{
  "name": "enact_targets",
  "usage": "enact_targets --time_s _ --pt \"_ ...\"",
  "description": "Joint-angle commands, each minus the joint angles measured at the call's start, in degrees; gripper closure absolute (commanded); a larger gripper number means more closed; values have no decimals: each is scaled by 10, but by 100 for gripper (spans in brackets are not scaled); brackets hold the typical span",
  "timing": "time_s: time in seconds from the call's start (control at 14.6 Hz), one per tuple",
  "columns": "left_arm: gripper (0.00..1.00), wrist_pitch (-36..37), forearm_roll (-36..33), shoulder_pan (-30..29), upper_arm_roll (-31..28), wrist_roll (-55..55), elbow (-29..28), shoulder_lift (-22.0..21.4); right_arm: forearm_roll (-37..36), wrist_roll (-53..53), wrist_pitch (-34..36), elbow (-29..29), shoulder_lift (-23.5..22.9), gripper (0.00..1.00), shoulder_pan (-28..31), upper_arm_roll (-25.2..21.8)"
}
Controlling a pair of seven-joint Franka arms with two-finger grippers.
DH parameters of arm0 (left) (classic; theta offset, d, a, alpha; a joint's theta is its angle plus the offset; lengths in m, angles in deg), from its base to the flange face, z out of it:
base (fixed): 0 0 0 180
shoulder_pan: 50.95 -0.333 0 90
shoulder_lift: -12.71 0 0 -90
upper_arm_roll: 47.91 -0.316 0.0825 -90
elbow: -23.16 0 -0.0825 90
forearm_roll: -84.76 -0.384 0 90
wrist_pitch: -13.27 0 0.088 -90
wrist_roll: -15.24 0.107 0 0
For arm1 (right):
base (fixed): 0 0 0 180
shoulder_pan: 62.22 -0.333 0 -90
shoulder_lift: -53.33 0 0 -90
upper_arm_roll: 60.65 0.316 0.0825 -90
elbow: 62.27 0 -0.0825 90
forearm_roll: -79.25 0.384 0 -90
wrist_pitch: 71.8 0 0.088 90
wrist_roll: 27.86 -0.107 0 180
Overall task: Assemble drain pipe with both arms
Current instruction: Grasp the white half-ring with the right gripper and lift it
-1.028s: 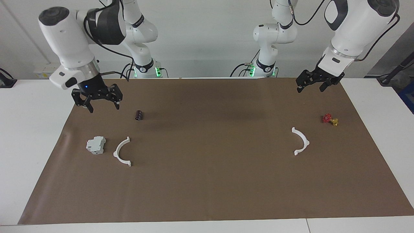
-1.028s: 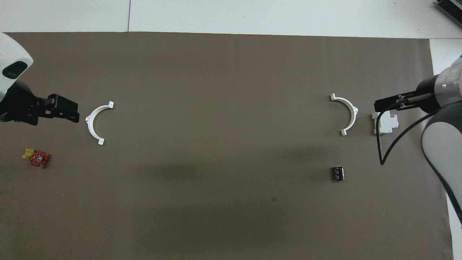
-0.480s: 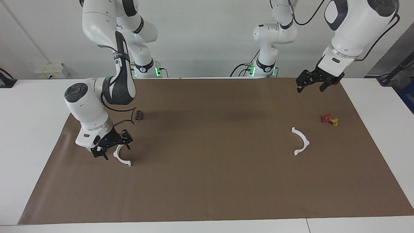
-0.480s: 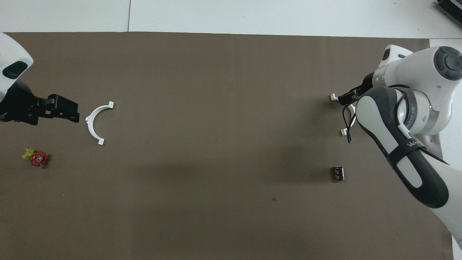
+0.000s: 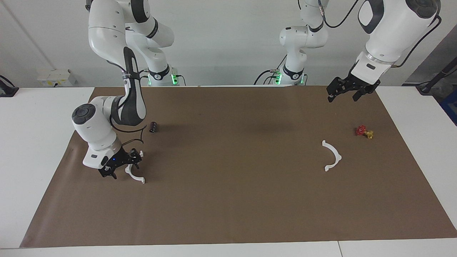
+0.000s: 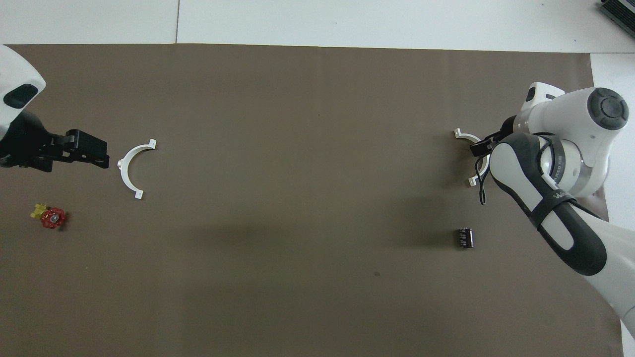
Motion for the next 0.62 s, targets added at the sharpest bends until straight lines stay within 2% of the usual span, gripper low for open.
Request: enact_targets --time_s 0.0,0.07,0.14,0.21,0.34,0.55 --pt "0 -3 5 -7 2 8 -10 -11 16 17 -21 24 1 14 8 6" --pt "0 -4 6 -7 2 9 -10 -11 16 17 -22 28 0 28 9 6" --pt "0 -4 5 -10 2 9 -11 -11 16 17 -22 28 0 59 11 6" --pt "0 -4 5 -10 2 9 -11 -11 16 11 -21 28 0 100 13 6" --pt "0 -4 6 -10 2 9 -12 -12 17 -41 -13 23 0 100 8 6" --pt "0 -4 6 -10 2 9 -12 -12 17 -58 4 15 7 100 2 6"
